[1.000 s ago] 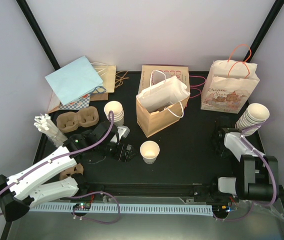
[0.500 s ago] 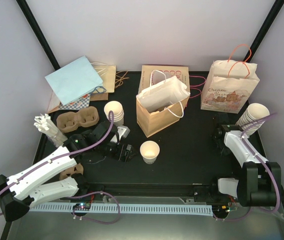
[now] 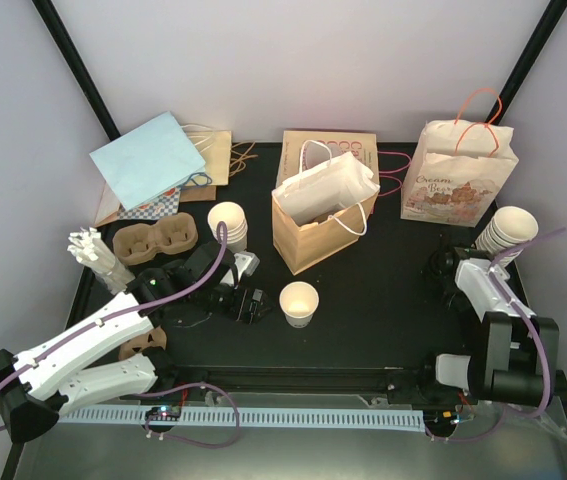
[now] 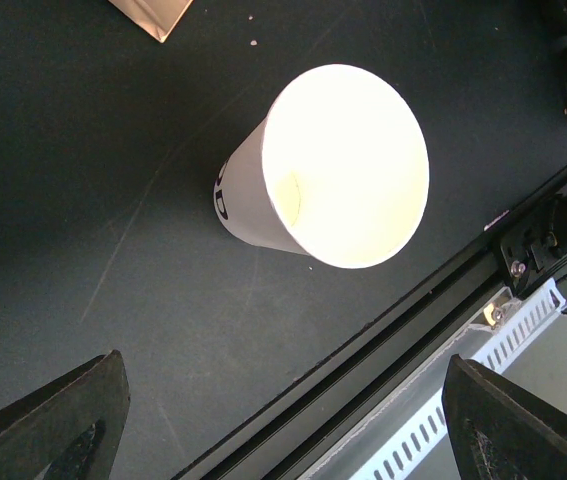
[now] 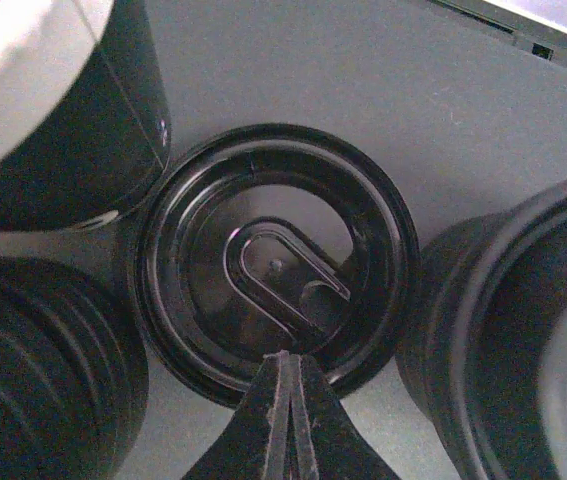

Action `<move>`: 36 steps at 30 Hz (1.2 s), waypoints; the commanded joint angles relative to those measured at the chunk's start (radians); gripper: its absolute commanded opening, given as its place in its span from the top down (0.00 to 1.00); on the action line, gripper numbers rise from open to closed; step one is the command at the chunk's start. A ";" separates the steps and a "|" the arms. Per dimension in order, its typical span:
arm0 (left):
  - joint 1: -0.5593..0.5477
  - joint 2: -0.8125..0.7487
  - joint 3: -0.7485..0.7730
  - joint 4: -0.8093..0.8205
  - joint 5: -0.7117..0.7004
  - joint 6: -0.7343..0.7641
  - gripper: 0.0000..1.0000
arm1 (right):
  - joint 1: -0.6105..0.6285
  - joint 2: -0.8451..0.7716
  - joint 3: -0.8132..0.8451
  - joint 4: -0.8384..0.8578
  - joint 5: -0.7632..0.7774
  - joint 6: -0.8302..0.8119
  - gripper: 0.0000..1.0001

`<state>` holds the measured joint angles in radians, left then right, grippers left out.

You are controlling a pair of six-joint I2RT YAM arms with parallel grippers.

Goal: Pack the takeout coffee

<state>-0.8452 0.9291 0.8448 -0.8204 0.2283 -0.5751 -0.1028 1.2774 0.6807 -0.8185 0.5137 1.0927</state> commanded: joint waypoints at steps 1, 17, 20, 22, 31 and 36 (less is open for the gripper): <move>0.007 -0.010 0.024 0.001 -0.012 0.019 0.12 | -0.033 0.025 0.013 0.069 -0.010 -0.058 0.99; 0.007 -0.019 0.025 -0.009 -0.018 0.019 0.12 | -0.067 0.117 -0.018 0.138 -0.137 -0.102 0.99; 0.007 -0.021 0.025 -0.007 -0.018 0.019 0.12 | -0.067 0.094 -0.038 0.144 -0.148 -0.097 0.99; 0.006 -0.022 0.024 -0.007 -0.018 0.019 0.12 | -0.067 0.072 -0.034 0.125 -0.131 -0.091 0.99; 0.008 -0.027 0.023 -0.006 -0.017 0.019 0.12 | -0.067 -0.007 -0.053 0.115 -0.066 -0.078 0.99; 0.005 -0.032 0.021 -0.008 -0.020 0.020 0.12 | -0.067 -0.035 -0.045 0.093 -0.030 -0.070 0.99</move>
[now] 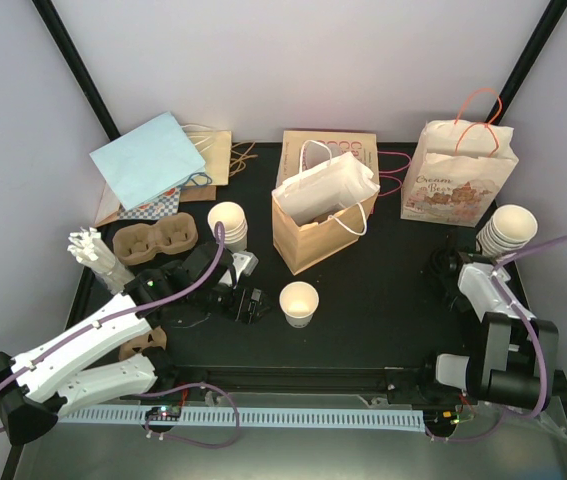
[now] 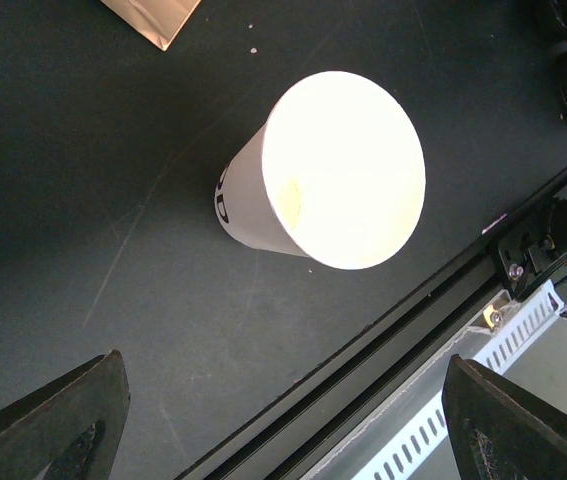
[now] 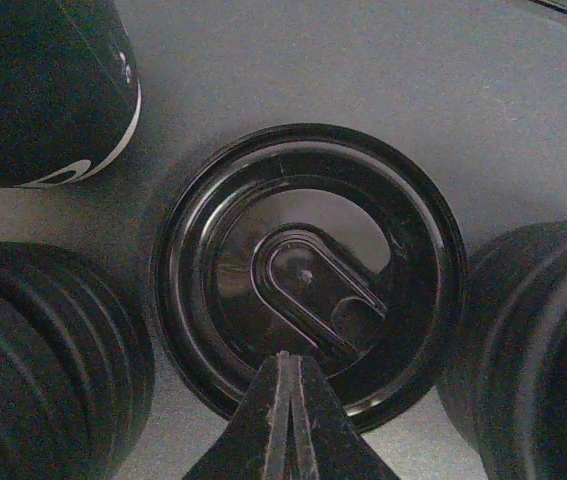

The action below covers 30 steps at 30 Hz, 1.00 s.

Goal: Pack the takeout coffee

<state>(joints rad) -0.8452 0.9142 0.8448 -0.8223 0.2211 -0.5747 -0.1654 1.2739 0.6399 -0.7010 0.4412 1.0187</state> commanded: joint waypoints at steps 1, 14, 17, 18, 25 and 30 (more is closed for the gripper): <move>0.007 -0.016 0.021 -0.006 -0.013 0.020 0.12 | -0.005 -0.036 -0.007 -0.021 0.041 0.007 0.99; 0.007 -0.019 0.022 -0.007 -0.016 0.021 0.12 | -0.066 -0.016 -0.042 0.031 -0.017 -0.016 0.99; 0.007 -0.018 0.023 -0.007 -0.014 0.021 0.12 | -0.083 0.000 -0.051 0.052 -0.055 -0.025 0.99; 0.007 -0.018 0.024 -0.007 -0.014 0.021 0.12 | -0.087 0.008 -0.051 0.053 -0.065 -0.026 0.99; 0.007 -0.021 0.024 -0.008 -0.013 0.022 0.12 | -0.091 0.048 -0.050 0.045 -0.117 -0.020 0.99; 0.006 -0.024 0.023 -0.009 -0.014 0.026 0.12 | -0.091 0.047 -0.061 0.050 -0.174 -0.025 0.99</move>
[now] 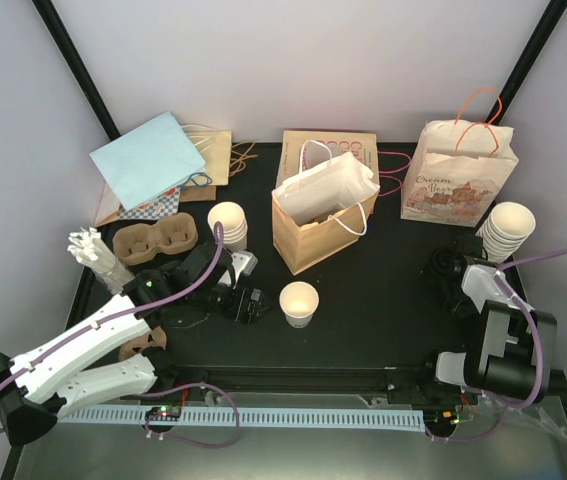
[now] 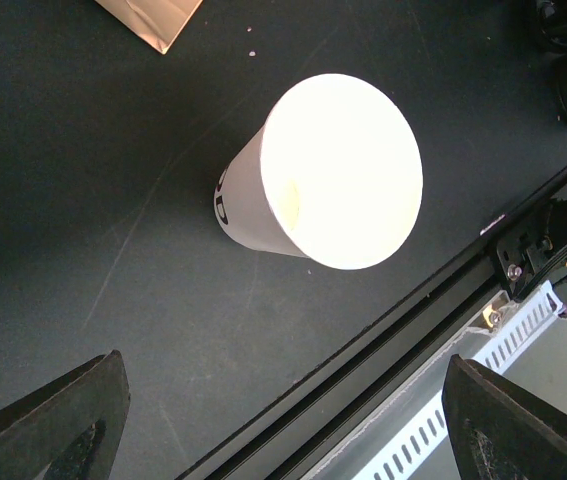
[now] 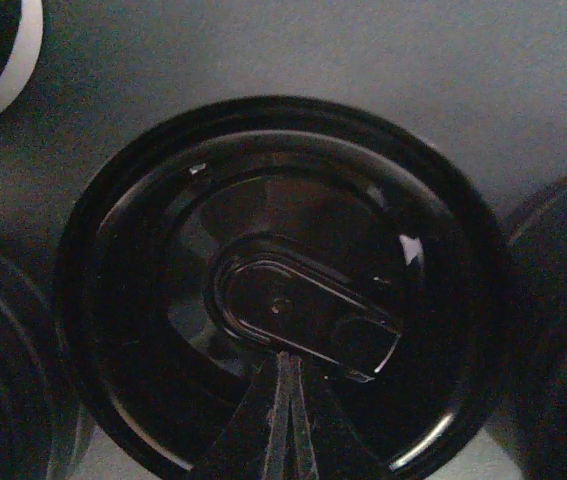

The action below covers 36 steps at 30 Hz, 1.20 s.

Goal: Pack the takeout coffee

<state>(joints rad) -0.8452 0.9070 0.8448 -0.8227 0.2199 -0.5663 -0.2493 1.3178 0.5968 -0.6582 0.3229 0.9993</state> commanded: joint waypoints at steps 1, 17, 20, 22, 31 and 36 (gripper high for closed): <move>0.007 -0.017 0.023 -0.009 -0.014 0.018 0.12 | -0.007 0.002 -0.021 0.008 -0.067 -0.007 0.99; 0.006 -0.014 0.020 0.005 -0.010 0.019 0.12 | -0.004 -0.066 -0.013 -0.059 -0.114 -0.055 0.99; 0.007 -0.017 0.021 0.003 -0.011 0.018 0.12 | 0.001 -0.072 -0.005 -0.075 -0.128 -0.060 0.99; 0.007 -0.017 0.022 0.004 -0.011 0.018 0.12 | 0.008 -0.074 0.002 -0.085 -0.135 -0.064 0.99; 0.008 -0.034 0.010 0.009 -0.017 0.009 0.12 | 0.027 -0.083 0.015 -0.126 -0.148 -0.096 0.99; 0.006 -0.045 -0.002 0.021 -0.016 0.001 0.12 | 0.069 -0.122 -0.001 -0.127 -0.164 -0.099 0.99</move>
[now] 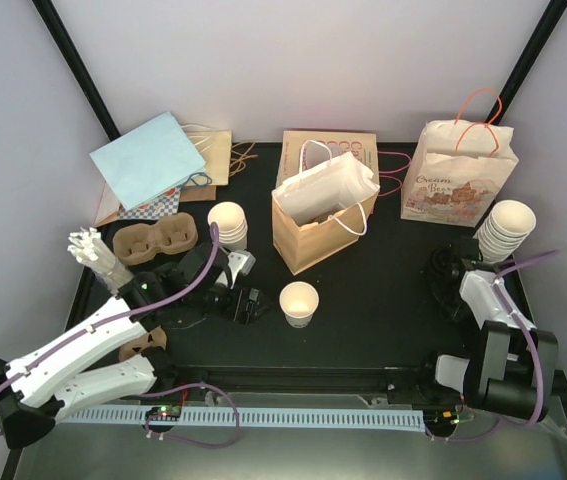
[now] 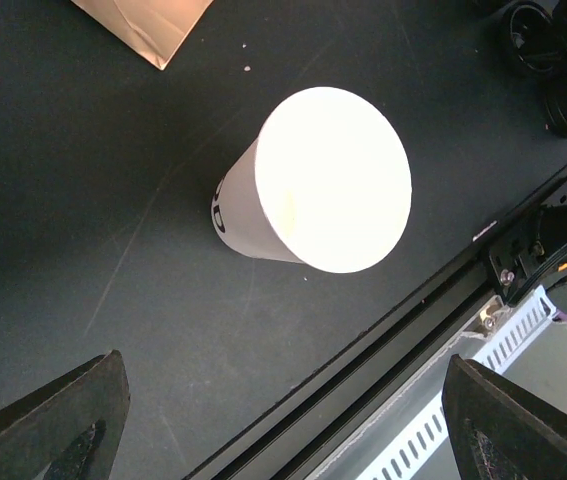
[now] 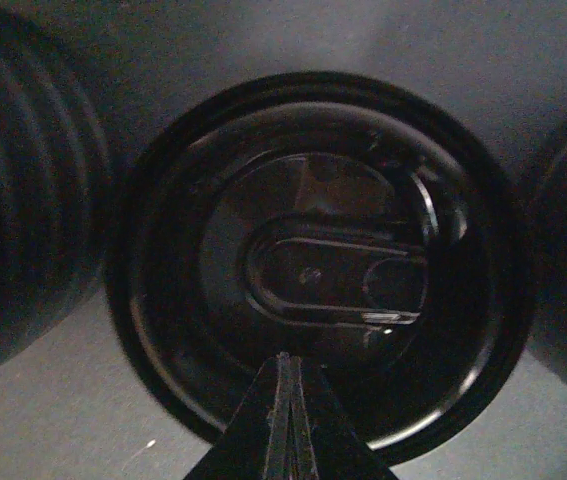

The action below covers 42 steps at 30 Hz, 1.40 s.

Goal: Pack the takeout coffee

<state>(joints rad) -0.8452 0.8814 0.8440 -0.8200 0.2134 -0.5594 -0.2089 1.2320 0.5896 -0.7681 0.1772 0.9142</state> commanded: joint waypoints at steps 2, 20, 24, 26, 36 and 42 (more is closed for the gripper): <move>0.007 -0.023 -0.006 0.021 -0.012 -0.008 0.12 | 0.058 -0.047 0.003 -0.022 -0.021 -0.016 0.99; 0.007 -0.076 -0.008 0.019 -0.056 -0.011 0.12 | 0.111 -0.093 0.117 -0.139 0.218 -0.046 0.99; 0.008 -0.083 -0.005 0.027 -0.057 -0.009 0.11 | 0.108 -0.065 0.112 -0.125 0.228 -0.038 0.99; 0.008 -0.085 -0.005 0.028 -0.062 -0.004 0.12 | 0.106 -0.044 0.096 -0.113 0.209 -0.031 0.99; 0.007 -0.094 -0.010 0.019 -0.072 0.005 0.11 | 0.088 -0.023 0.039 -0.060 0.197 -0.018 0.99; 0.006 -0.095 -0.020 0.027 -0.070 0.006 0.11 | 0.088 0.010 0.015 -0.042 0.128 -0.034 0.99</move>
<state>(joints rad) -0.8452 0.7975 0.8295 -0.8135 0.1570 -0.5594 -0.1184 1.2205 0.6243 -0.8360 0.3378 0.8776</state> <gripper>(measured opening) 0.886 0.015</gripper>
